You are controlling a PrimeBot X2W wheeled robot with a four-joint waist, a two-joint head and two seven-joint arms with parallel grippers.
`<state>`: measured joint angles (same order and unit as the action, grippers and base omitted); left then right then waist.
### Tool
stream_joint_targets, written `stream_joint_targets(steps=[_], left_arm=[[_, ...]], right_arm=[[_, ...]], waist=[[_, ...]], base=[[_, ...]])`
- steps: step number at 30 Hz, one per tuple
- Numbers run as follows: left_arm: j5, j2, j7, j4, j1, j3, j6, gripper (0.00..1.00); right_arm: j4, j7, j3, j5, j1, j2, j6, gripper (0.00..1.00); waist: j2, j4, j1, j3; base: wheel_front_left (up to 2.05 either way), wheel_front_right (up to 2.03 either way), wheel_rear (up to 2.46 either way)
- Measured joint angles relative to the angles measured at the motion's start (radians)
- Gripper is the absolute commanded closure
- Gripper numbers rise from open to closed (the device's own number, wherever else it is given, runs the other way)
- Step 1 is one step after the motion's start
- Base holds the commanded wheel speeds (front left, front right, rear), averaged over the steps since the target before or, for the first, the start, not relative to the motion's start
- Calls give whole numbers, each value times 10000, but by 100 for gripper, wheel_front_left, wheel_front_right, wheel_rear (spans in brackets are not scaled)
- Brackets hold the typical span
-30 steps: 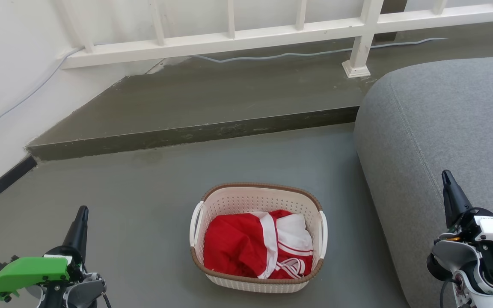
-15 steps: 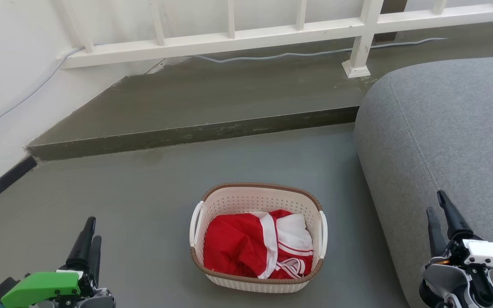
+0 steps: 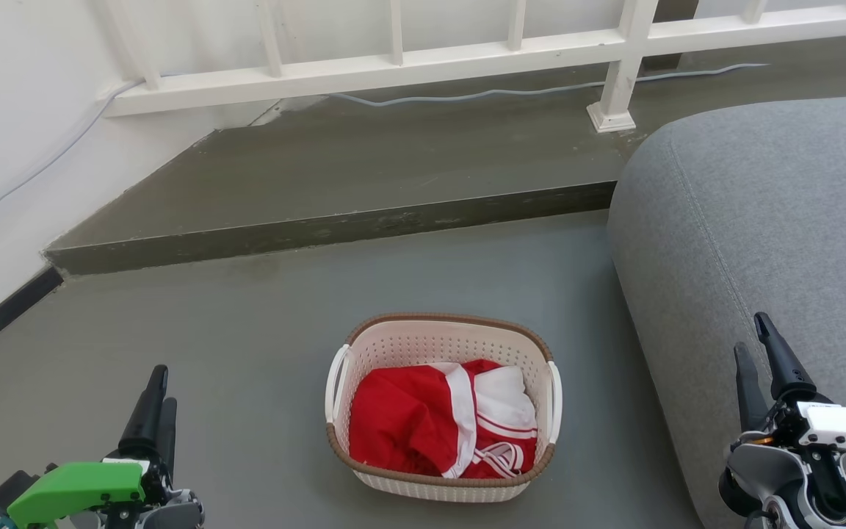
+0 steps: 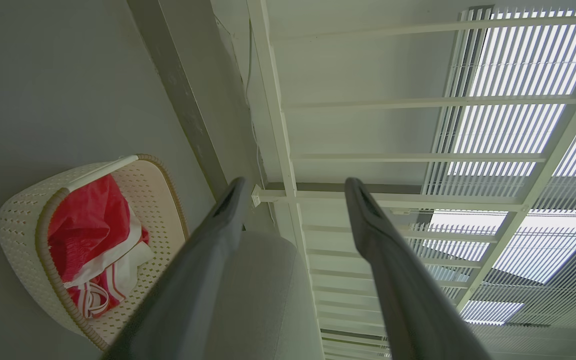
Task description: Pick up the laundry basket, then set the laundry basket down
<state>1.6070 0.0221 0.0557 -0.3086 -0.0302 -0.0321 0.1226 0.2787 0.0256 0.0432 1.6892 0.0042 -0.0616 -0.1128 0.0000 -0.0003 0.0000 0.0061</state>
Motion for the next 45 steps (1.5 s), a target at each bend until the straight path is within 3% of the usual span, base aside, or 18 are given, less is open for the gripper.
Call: stream_joint_targets(steps=[22, 45], left_arm=[[-1501, 238, -761, 623, -98, 525, 0, 0], [-5559, 355, -1453, 1264, -176, 888, 2, 0]], right_arm=[[-928, -727, -458, -1473, -161, -219, -2, 0], [-1329, -1402, -1398, -4813, -278, -966, -12, 0]], waist=[[0, -1, 0, 84], [0, -24, 0, 198]], base=[[0, 0, 0], [0, 0, 0]])
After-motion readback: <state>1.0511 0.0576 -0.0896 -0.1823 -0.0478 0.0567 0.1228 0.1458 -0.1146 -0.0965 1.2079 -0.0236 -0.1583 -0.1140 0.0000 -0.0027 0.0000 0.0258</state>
